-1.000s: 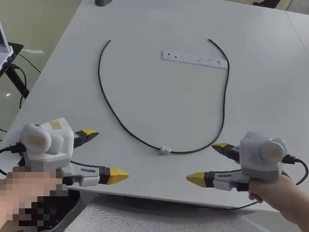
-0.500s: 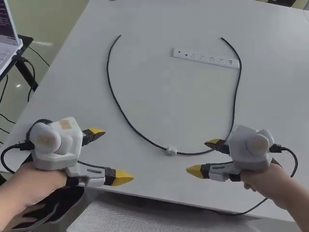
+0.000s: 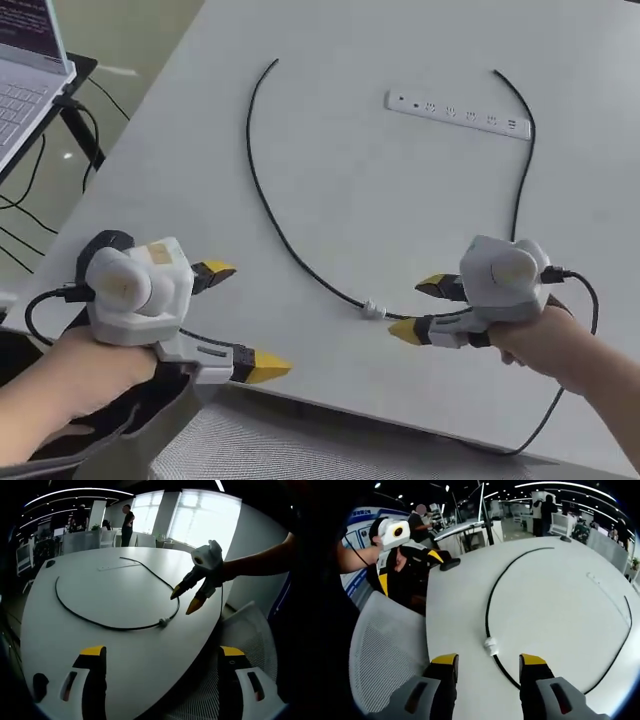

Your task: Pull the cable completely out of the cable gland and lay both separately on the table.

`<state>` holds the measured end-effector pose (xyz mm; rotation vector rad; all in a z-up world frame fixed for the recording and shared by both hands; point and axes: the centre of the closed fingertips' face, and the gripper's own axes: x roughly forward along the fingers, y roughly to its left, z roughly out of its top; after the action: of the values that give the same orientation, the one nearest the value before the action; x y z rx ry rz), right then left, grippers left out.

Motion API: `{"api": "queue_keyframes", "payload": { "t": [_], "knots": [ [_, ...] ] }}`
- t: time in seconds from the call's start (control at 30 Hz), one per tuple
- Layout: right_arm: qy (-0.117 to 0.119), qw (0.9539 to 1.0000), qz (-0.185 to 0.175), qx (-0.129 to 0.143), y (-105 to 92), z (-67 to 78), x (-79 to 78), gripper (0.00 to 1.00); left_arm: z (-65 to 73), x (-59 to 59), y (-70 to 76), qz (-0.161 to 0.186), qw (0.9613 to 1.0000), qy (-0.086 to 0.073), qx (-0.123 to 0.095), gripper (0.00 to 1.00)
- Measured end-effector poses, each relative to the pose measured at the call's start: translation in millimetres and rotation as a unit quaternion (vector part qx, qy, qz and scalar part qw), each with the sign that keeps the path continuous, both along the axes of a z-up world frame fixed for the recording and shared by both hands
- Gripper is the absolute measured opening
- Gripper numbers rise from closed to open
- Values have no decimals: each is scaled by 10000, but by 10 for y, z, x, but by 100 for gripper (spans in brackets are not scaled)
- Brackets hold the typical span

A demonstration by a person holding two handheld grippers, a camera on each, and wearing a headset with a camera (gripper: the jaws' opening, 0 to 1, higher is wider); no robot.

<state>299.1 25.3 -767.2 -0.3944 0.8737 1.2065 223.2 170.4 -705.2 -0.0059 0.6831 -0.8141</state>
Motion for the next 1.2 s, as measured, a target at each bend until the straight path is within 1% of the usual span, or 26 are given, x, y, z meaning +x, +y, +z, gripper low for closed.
{"api": "queue_keyframes", "payload": {
  "t": [0.13,0.2,0.3,0.47,0.57,0.67,0.77,0.9,0.97,1.03,1.2],
  "knots": [
    [36,9996,229,-189,20,-118,7,41,-10,17,-1,5,10000,19,1,91],
    [15,9991,331,-282,41,-198,34,42,-18,22,-4,13,10000,40,-1,91],
    [37,9983,466,-351,80,-262,39,38,-10,28,-12,38,10000,23,4,92],
    [60,9972,598,-440,122,-359,60,33,-20,19,-39,55,10000,54,3,91],
    [4,9954,783,-554,151,-414,66,29,-41,9,-41,72,9999,85,29,91],
    [0,9948,847,-568,191,-445,83,27,-56,-2,-38,77,9999,113,39,91],
    [20,9933,969,-637,206,-487,76,25,-55,-5,-35,92,9999,123,15,91],
    [-1,9912,1112,-713,205,-503,42,22,-64,-15,-29,85,9999,141,26,90],
    [-43,9904,1158,-749,201,-497,25,17,-57,-16,-28,97,9999,133,13,90],
    [-17,9906,1151,-735,207,-483,0,18,-56,-20,-26,104,9998,140,12,90],
    [-62,9895,1222,-774,225,-470,-54,16,-74,-43,-12,102,9998,148,26,89]
  ]
}}
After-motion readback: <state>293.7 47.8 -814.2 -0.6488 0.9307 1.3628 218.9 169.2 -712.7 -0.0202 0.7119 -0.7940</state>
